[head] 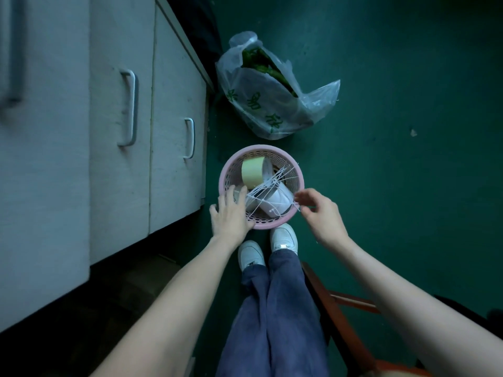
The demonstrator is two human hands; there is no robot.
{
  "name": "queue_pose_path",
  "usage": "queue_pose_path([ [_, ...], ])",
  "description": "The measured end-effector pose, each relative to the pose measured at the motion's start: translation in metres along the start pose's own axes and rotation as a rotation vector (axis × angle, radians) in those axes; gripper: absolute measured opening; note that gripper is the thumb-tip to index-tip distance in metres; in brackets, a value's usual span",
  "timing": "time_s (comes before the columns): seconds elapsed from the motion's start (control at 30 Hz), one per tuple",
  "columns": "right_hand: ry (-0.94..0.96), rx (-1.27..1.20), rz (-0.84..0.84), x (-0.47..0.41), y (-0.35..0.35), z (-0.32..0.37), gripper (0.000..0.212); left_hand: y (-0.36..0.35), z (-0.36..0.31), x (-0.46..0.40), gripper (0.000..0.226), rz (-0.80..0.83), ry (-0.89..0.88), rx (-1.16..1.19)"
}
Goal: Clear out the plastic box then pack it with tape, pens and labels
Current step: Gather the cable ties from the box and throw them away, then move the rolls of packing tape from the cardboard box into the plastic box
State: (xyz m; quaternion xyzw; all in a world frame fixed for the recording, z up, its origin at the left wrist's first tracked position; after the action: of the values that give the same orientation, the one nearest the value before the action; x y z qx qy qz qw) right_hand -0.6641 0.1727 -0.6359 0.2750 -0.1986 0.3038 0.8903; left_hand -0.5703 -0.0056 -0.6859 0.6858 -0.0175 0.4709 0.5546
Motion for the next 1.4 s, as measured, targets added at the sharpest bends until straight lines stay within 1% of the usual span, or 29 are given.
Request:
queue_pose_path([
  [0.13,0.026,0.003,0.003,0.015,0.014,0.030,0.033,0.028,0.008,0.028,0.089,-0.004,0.050,0.072],
  [0.23,0.019,0.001,-0.024,0.036,0.031,0.057,0.031,0.059,0.008,0.064,0.079,-0.001,0.088,0.208],
  [0.33,0.011,-0.020,-0.059,0.068,0.049,0.091,0.028,0.098,0.009,0.108,0.067,-0.010,0.117,0.416],
  [0.4,0.006,-0.040,-0.083,0.094,0.061,0.114,0.028,0.125,0.009,0.140,0.060,-0.007,0.137,0.597],
  [0.47,-0.001,-0.069,-0.113,0.123,0.072,0.138,0.031,0.147,0.015,0.173,0.050,-0.016,0.207,0.763],
  [0.57,-0.005,-0.188,-0.139,0.160,0.084,0.179,0.034,0.166,0.025,0.221,0.032,0.010,0.275,0.932],
  [0.63,-0.009,-0.306,-0.151,0.186,0.089,0.209,0.028,0.182,0.032,0.256,0.020,0.043,0.274,1.078],
  [0.73,-0.005,-0.414,-0.141,0.219,0.092,0.248,0.022,0.209,0.044,0.302,0.017,0.054,0.226,1.213],
  [0.87,0.058,-0.418,-0.029,0.247,0.088,0.298,0.021,0.240,0.070,0.353,0.018,0.040,0.179,1.337],
  [0.97,0.125,-0.411,0.077,0.260,0.085,0.336,0.020,0.267,0.092,0.383,0.020,-0.021,0.168,1.428],
  [1.07,0.194,-0.364,0.180,0.270,0.081,0.367,0.018,0.291,0.114,0.410,0.024,-0.137,0.177,1.531],
  [1.13,0.239,-0.327,0.260,0.277,0.073,0.389,0.019,0.304,0.129,0.426,0.024,-0.231,0.201,1.591],
  [1.23,0.307,-0.285,0.393,0.288,0.059,0.419,0.013,0.317,0.146,0.449,0.022,-0.348,0.230,1.671],
  [1.3,0.366,-0.220,0.505,0.300,0.039,0.440,0.013,0.317,0.168,0.475,0.021,-0.473,0.276,1.714],
  [1.4,0.420,-0.190,0.614,0.316,0.016,0.464,0.018,0.314,0.192,0.504,0.021,-0.591,0.325,1.720],
])
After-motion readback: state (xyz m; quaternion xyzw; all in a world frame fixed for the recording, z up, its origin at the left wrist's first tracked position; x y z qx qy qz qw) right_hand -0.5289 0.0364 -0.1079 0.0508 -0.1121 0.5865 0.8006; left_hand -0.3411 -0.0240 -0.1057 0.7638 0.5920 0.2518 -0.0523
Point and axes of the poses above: each hand's wrist, its own x-axis away from the middle knuckle, its own y-axis out of the back of the hand, z = x × y, the point moved 7 cm from there along -x, towards the middle knuckle, and after that the axes turned 10 degrees about y, right-handed, at the moved point
